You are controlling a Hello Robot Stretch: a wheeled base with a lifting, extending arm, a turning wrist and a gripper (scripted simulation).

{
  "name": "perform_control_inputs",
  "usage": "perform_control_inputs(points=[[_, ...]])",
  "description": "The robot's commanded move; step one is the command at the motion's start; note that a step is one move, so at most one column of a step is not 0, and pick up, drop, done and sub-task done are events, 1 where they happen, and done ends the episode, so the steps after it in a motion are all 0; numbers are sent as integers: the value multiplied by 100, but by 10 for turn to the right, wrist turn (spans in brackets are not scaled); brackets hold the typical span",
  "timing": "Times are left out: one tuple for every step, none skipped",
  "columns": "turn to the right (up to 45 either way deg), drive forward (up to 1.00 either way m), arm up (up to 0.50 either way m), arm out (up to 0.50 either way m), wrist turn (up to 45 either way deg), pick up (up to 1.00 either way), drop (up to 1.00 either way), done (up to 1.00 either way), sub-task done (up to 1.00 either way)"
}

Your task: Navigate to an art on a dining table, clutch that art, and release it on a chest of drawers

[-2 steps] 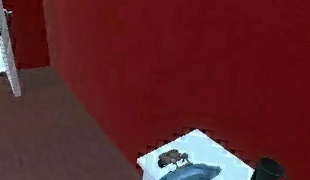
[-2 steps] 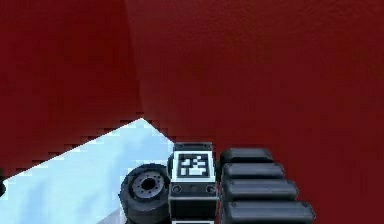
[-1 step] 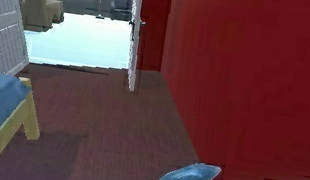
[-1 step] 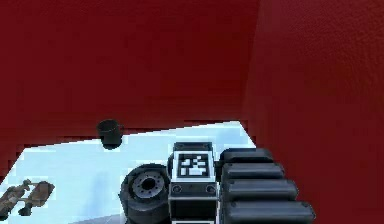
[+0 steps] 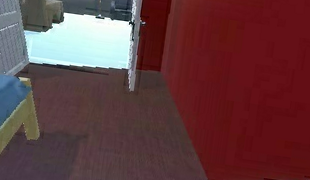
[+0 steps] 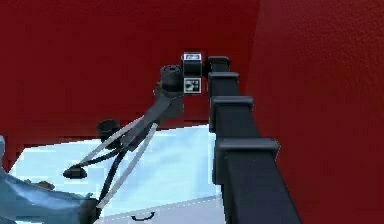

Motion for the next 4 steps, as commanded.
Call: perform_control_inputs(points=[[0,0,0,0,450,0,0,0,0],[0,0,0,0,450,0,0,0,0],[0,0,0,0,60,0,0,0,0],[0,0,-28,0,0,0,0,0,0]])
